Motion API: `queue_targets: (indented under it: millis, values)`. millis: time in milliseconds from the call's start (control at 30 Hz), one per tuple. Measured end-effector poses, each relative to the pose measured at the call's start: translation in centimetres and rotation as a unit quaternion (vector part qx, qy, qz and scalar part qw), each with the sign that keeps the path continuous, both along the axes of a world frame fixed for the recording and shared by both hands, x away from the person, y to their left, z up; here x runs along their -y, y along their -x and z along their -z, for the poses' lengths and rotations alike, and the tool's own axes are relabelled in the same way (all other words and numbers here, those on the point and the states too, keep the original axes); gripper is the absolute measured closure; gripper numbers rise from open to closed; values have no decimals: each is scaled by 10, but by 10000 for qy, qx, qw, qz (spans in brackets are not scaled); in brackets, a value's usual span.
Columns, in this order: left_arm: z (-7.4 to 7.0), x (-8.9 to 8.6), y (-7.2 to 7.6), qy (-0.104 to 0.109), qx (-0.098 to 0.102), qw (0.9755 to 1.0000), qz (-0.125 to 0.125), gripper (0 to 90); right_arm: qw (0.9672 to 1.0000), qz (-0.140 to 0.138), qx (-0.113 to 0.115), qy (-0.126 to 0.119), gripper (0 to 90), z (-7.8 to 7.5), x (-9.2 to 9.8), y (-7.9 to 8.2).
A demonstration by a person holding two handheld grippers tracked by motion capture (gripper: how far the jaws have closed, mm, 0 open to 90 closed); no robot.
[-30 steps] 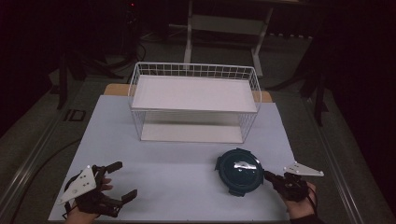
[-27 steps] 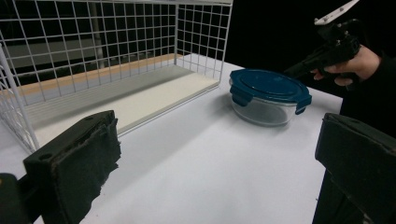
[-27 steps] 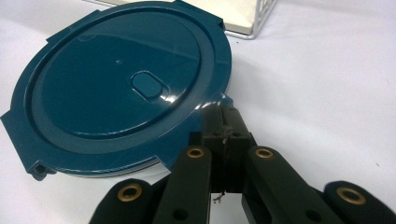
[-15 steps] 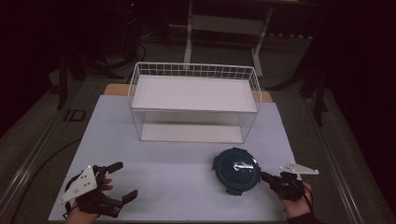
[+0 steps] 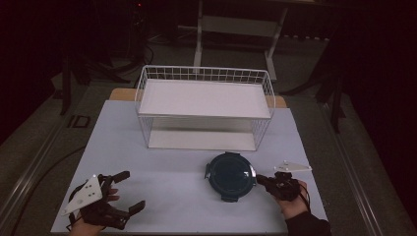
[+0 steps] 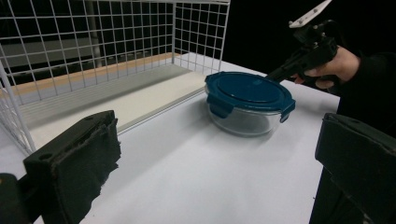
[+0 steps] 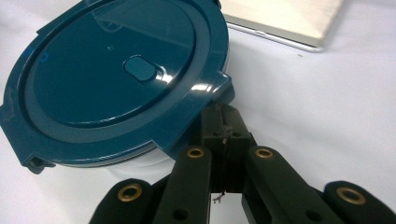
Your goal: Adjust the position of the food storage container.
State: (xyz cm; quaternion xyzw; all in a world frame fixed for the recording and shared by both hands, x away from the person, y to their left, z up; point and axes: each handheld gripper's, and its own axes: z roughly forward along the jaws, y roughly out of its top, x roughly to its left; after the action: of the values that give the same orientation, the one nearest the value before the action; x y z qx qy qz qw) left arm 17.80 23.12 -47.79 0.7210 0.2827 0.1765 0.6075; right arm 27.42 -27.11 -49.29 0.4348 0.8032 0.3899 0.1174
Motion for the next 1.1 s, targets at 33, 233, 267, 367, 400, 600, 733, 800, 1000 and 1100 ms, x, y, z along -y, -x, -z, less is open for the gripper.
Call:
queue_targets:
  millis: [33, 233, 267, 367, 400, 600, 733, 800, 1000, 1100]
  values:
    - [0, 0, 0, 6, -5, 10000, 0, 0, 10000, -23, -17, -32, 900, 0, -3, -2]
    - [0, 1, 0, -1, -11, 10000, 13, 0, 9999, -85, -41, -51, 900, 1, -15, -10]
    - [0, 1, 0, -1, -11, 10000, 13, 0, 9999, -101, -27, -55, 900, 1, -17, -11]
    - [1, 2, 0, 0, -25, 10000, 21, 0, 9999, -133, -31, -73, 900, 2, -19, -12]
    - [1, 2, -1, -5, -27, 10000, 28, 0, 9999, -150, -22, -82, 900, 2, -20, -13]
    - [1, 3, -1, -37, -27, 10000, 34, 0, 9996, -265, 8, -32, 900, 2, -26, -10]
    - [2, 5, -2, -28, -62, 10000, 56, 0, 9996, -284, 27, -35, 900, 1, -25, -9]
    - [3, 6, -2, 26, -96, 9999, 105, 0, 9996, -221, 136, -75, 900, -3, -23, -7]
    - [-4, 12, -4, 39, -200, 9997, 154, 0, 9986, -224, 337, -333, 723, -15, -14, 3]
    - [-9, 16, -6, 2, -221, 9996, 186, 0, 9971, -278, 499, -504, 563, -21, -12, 11]
